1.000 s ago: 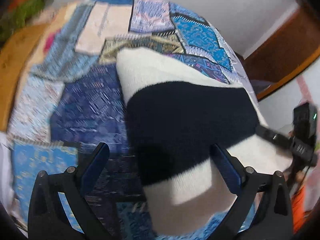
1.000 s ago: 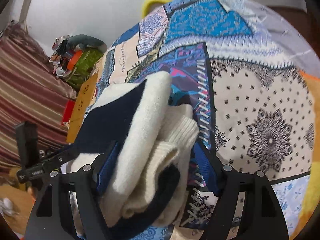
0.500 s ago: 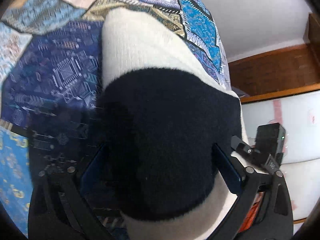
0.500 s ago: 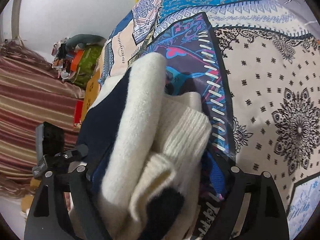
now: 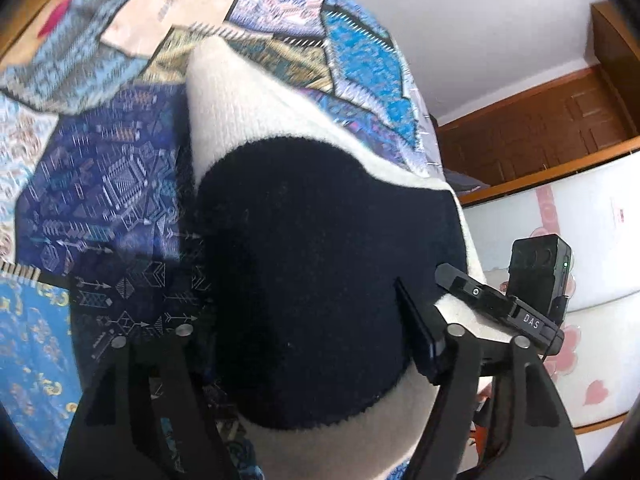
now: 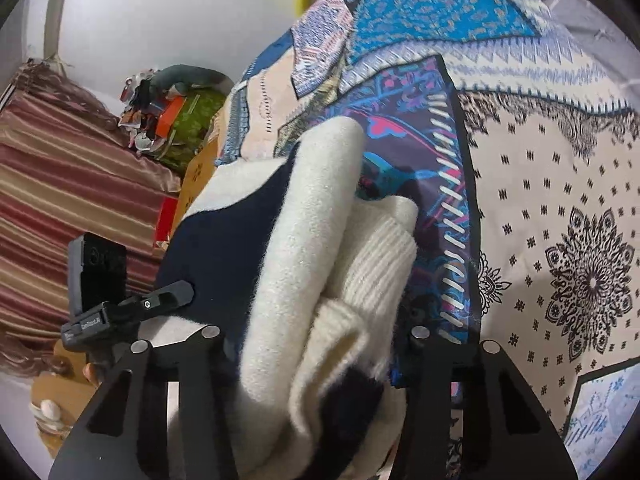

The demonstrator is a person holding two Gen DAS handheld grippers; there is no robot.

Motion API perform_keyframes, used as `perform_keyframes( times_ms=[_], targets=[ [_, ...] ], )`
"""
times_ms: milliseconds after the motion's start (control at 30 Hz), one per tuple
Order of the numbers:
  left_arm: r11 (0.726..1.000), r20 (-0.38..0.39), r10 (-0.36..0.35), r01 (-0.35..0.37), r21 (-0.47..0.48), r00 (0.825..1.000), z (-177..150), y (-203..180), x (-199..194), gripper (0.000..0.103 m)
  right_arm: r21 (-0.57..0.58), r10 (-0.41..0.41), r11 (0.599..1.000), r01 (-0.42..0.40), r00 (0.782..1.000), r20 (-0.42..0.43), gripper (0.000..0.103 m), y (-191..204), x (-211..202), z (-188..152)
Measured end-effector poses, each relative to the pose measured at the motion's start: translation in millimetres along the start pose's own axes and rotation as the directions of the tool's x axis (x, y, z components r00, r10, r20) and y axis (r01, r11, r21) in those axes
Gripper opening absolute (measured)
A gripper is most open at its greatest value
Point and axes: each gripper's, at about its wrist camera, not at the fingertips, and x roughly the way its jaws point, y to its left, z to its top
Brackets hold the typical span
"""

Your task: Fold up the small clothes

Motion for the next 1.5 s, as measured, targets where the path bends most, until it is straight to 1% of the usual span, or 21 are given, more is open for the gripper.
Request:
perform_keyframes(
  times_ms=[167,333,433,533,700,833,933,1067,1133,1233,1300,1367,1467,1500],
  targets=[
    [0.999,0.066,0.002,-0.005,0.050,0.998,2.1,-19.3,-32.1,0.070,-0.026,0.022,0.999,-0.021,0.999,0.038,0.043,25.4,-11.6,4.1],
    [0.995,0.153,0.005,-0.019,0.095,0.988,-2.0,-30.1,-81.8,0.070,-0.084,0.050,0.996,-0.043,0.995,0.084,0.043,59.7,-24.9,8.5],
    [0.994,0.183,0.011,-0.031,0.106,0.983,-4.3,-29.1,-102.7,0.070,-0.118,0.068,0.991,-0.056,0.993,0.093,0.043,79.4,-27.9,7.6],
    [0.994,0.200,0.023,-0.044,0.100,0.980,-6.3,-21.5,-117.0,0.070,-0.147,0.067,0.988,-0.054,0.994,0.089,0.043,94.0,-24.8,3.3],
    [0.996,0.186,0.052,-0.064,0.062,0.981,-10.6,0.5,-116.9,0.070,-0.142,0.047,0.989,-0.039,0.997,0.053,0.043,101.9,1.7,-4.4],
    [0.997,0.152,0.078,-0.082,0.017,0.985,-16.7,27.3,-105.5,0.070,-0.129,0.028,0.991,-0.027,1.000,0.010,0.043,99.4,29.1,-9.4],
    [0.995,0.123,0.092,-0.088,-0.036,0.988,-17.6,52.2,-90.0,0.070,-0.129,-0.001,0.992,-0.002,1.000,-0.023,0.043,94.9,50.1,-13.4],
    [0.990,0.079,0.114,-0.107,-0.086,0.990,-21.0,73.9,-68.0,0.070,-0.140,-0.072,0.988,0.063,0.996,-0.055,0.043,85.9,75.6,-13.3],
    [0.990,0.075,0.111,-0.103,-0.094,0.991,-23.1,81.5,-61.7,0.070,-0.148,-0.082,0.986,0.072,0.995,-0.062,0.044,82.2,80.3,-11.4],
    [0.992,0.068,0.085,-0.078,-0.101,0.994,-23.9,89.0,-57.8,0.072,-0.179,-0.097,0.980,0.083,0.993,-0.072,0.046,80.7,82.5,-8.9],
    [0.991,0.057,0.078,-0.071,-0.116,0.995,-25.1,91.8,-58.1,0.072,-0.221,-0.128,0.969,0.110,0.989,-0.068,0.047,85.5,82.1,-10.3],
    [0.990,0.055,0.091,-0.085,-0.111,0.994,-26.5,89.8,-62.0,0.072,-0.286,-0.174,0.946,0.152,0.983,-0.055,0.049,96.2,80.4,-13.9],
    [0.987,0.080,0.148,-0.142,-0.073,0.986,-28.1,83.9,-70.5,0.072,-0.350,-0.220,0.916,0.196,0.975,-0.029,0.051,107.7,74.3,-16.8],
    [0.983,0.093,0.178,-0.174,-0.052,0.980,-29.6,80.6,-74.5,0.072,-0.368,-0.231,0.906,0.209,0.973,-0.016,0.052,110.9,72.1,-17.5]
  ],
)
